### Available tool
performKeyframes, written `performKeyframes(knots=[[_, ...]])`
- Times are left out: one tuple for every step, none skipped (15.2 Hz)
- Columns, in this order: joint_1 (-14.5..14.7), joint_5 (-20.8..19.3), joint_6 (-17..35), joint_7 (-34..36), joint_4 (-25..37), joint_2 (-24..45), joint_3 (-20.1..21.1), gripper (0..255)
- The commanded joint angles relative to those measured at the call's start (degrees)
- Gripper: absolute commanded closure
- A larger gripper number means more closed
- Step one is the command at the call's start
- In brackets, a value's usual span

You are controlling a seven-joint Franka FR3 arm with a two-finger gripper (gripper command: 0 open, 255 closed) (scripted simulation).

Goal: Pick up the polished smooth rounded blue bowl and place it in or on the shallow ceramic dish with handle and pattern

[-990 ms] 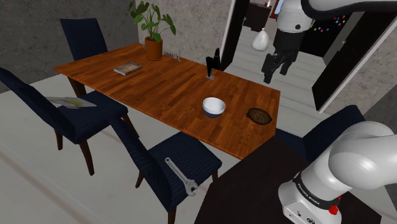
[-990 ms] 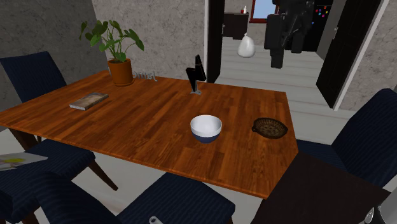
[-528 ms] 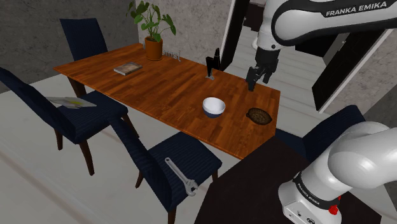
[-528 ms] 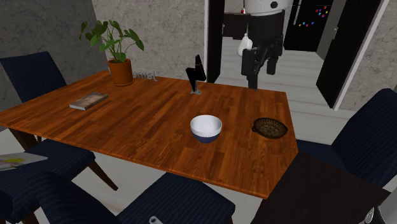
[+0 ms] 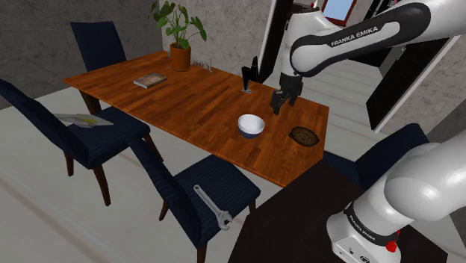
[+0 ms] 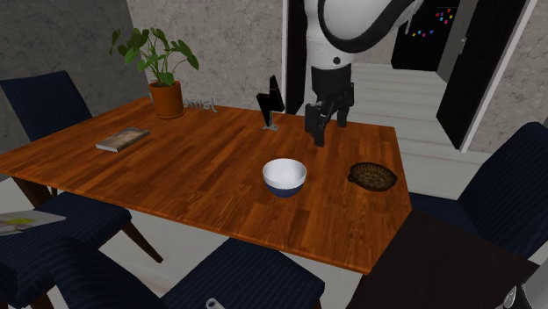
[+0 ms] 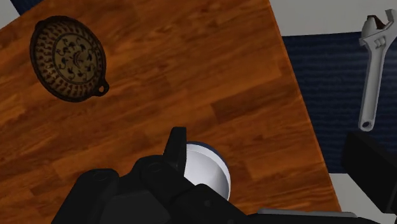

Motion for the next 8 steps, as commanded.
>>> performKeyframes(knots=[[-0.21, -0.50, 4.04, -0.14, 0.82, 4.46, -0.28, 0], [-0.32, -0.73, 5.72, -0.25, 1.51, 6.68, -0.41, 0], [-0.43, -0.94, 7.35, -0.36, 2.29, 8.92, -0.53, 0], [-0.54, -1.15, 8.90, -0.46, 3.14, 11.17, -0.64, 0], [-0.64, -1.34, 10.39, -0.57, 4.08, 13.43, -0.74, 0], [-0.74, -1.53, 11.80, -0.68, 5.10, 15.70, -0.84, 0], [-0.83, -1.70, 13.14, -0.80, 6.19, 17.98, -0.92, 0], [-0.92, -1.85, 14.40, -0.92, 7.36, 20.25, -1.00, 0]])
